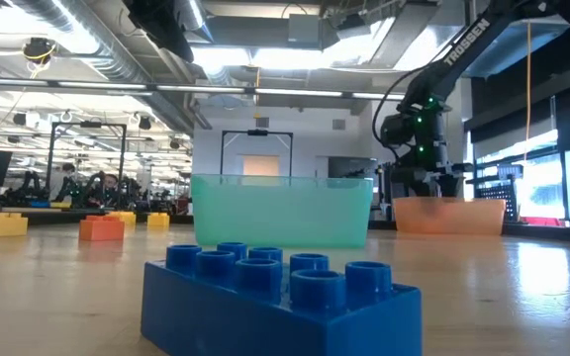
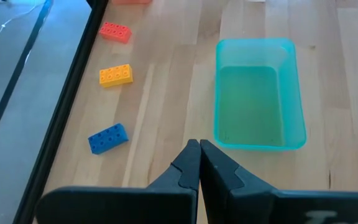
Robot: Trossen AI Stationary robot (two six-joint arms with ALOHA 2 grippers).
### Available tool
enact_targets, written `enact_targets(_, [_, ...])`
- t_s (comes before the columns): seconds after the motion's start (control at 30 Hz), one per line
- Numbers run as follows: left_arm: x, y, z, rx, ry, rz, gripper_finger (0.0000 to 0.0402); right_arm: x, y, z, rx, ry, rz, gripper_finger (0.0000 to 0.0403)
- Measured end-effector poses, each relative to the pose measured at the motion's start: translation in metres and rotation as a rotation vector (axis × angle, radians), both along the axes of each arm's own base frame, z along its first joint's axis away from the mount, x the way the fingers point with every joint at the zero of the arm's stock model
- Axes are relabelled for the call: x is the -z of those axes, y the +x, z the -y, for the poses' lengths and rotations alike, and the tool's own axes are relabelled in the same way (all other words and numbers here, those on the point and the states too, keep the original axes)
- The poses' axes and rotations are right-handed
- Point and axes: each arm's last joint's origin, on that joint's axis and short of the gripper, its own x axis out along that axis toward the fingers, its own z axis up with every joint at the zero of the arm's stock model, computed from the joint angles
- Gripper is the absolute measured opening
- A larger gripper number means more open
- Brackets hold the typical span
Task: Sort & place blocks by color
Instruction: Put the orange game piece into the orange bin
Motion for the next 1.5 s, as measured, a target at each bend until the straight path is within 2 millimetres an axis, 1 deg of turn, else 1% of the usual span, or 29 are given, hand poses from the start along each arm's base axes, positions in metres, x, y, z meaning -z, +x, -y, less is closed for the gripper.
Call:
enact_targets(0.17, [0.0,0.0,0.0,0.0,0.0,0.0,0.0,0.0,0.0,-0.001,0.0,0.006,-0.004,0.0267])
enact_targets(0.4, [0.0,0.0,0.0,0.0,0.0,0.0,0.0,0.0,-0.004,-0.003,-0.016,0.013,-0.068,0.0268])
enact_targets(0.47, [0.0,0.0,0.0,0.0,0.001,0.0,0.0,0.0,-0.003,-0.003,-0.023,0.034,-0.038,0.0268])
enact_targets(0.57, [0.0,0.0,0.0,0.0,0.001,0.0,0.0,-0.004,0.0,-0.007,-0.041,0.099,0.08,0.0268])
enact_targets(0.7, [0.0,0.0,-0.001,-0.018,0.017,-0.004,0.0,-0.027,0.004,-0.018,-0.103,0.138,0.247,0.0268])
enact_targets(0.8, [0.0,0.0,-0.002,-0.058,0.032,-0.007,0.0,-0.054,0.006,-0.033,-0.152,0.088,0.316,0.0268])
enact_targets(1.0, [0.001,-0.001,-0.002,-0.109,-0.015,-0.005,0.0,-0.113,0.005,-0.075,-0.262,-0.069,0.429,0.0268])
enact_targets(1.17, [0.005,-0.005,0.001,-0.155,-0.164,-0.027,0.0,-0.148,0.003,-0.11,-0.364,-0.174,0.525,0.0268])
enact_targets(1.23, [0.007,-0.007,0.002,-0.191,-0.239,-0.037,0.0,-0.158,0.002,-0.121,-0.404,-0.2,0.559,0.0268])
enact_targets(1.37, [0.011,-0.01,0.005,-0.238,-0.377,-0.069,0.0004,-0.169,0.005,-0.139,-0.473,-0.234,0.608,0.0268])
enact_targets(1.5, [0.013,-0.013,0.007,-0.305,-0.496,-0.093,0.003,-0.173,0.009,-0.15,-0.525,-0.243,0.632,0.0268])
